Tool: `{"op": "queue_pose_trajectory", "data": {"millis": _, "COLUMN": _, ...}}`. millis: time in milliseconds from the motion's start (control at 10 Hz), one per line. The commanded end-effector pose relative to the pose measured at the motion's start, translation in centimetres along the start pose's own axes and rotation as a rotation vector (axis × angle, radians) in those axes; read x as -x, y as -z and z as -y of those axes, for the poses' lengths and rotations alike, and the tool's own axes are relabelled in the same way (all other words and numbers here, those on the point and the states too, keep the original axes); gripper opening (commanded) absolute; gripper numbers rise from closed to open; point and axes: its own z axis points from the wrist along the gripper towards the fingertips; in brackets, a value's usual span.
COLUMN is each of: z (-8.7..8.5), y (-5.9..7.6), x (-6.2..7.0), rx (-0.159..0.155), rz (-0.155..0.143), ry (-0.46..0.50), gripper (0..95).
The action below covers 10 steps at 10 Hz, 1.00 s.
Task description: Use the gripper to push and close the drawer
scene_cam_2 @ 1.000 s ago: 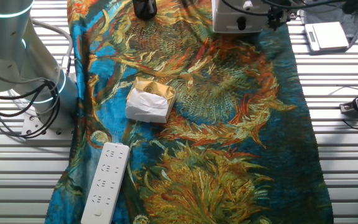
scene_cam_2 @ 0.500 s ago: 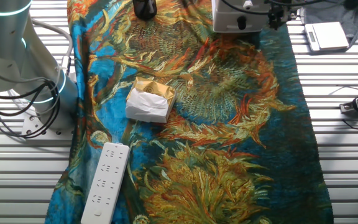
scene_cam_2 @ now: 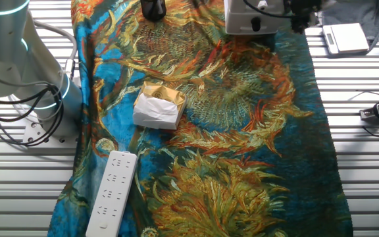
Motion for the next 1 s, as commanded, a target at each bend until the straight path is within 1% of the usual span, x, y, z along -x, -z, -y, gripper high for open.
{"op": "queue_pose_trajectory", "data": {"millis": 100, "z": 2.69, "y": 2.84, "x": -2.25, "rx": -0.066, "rz": -0.03, "ry": 0.071, "gripper": 0.0}}
{"op": "queue_pose_trajectory", "data": {"millis": 200, "z": 2.98, "y": 3.28, "x": -2.64, "rx": -0.073, "rz": -0.034, "ry": 0.075, "gripper": 0.0}}
{"op": "queue_pose_trajectory", "data": {"millis": 400, "z": 3.04, "y": 3.45, "x": -2.77, "rx": -0.102, "rz": -0.046, "ry": 0.053, "gripper": 0.0}}
{"op": "queue_pose_trajectory", "data": {"millis": 600, "z": 3.04, "y": 3.45, "x": -2.77, "rx": -0.106, "rz": -0.041, "ry": -0.014, "gripper": 0.0}}
{"op": "queue_pose_trajectory", "data": {"millis": 800, "z": 3.04, "y": 3.44, "x": -2.77, "rx": -0.112, "rz": -0.042, "ry": -0.031, "gripper": 0.0}}
{"op": "queue_pose_trajectory", "data": {"millis": 1000, "z": 3.04, "y": 3.44, "x": -2.77, "rx": -0.111, "rz": -0.042, "ry": -0.03, "gripper": 0.0}}
